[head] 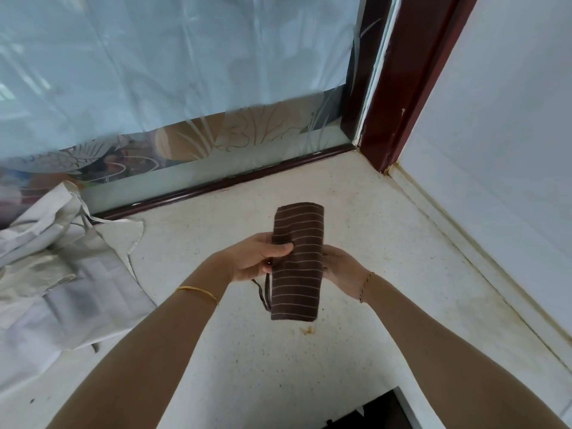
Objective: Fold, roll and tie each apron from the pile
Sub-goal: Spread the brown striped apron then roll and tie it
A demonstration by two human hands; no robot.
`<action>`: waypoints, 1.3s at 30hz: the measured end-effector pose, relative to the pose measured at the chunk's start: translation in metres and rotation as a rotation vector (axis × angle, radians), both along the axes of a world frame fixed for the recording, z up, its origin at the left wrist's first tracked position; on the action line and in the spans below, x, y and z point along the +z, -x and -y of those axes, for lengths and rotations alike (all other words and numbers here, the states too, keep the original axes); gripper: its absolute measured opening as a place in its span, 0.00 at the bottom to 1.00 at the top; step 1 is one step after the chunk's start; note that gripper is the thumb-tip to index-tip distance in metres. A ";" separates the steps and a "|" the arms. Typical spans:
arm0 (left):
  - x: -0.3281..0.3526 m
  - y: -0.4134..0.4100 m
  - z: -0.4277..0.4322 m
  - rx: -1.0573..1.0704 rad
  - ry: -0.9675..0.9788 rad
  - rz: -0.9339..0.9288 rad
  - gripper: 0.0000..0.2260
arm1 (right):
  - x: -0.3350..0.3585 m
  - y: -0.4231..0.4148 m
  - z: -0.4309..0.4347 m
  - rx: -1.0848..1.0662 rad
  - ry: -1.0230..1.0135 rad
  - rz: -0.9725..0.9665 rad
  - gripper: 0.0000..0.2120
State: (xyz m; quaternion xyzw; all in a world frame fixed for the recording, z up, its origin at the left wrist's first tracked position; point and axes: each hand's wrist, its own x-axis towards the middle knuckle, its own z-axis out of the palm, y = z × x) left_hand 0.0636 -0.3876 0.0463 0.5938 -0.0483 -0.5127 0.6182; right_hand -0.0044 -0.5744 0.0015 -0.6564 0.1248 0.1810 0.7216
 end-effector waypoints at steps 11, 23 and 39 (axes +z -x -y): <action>-0.015 -0.019 -0.007 -0.032 -0.486 0.287 0.11 | 0.049 0.004 -0.004 0.676 1.115 0.315 0.11; 0.006 -0.007 0.022 -0.752 -0.590 0.768 0.09 | 0.043 0.006 -0.021 0.550 1.343 0.854 0.09; -0.018 0.017 0.028 -0.558 -0.801 1.223 0.10 | 0.017 -0.001 -0.016 0.649 1.044 0.211 0.11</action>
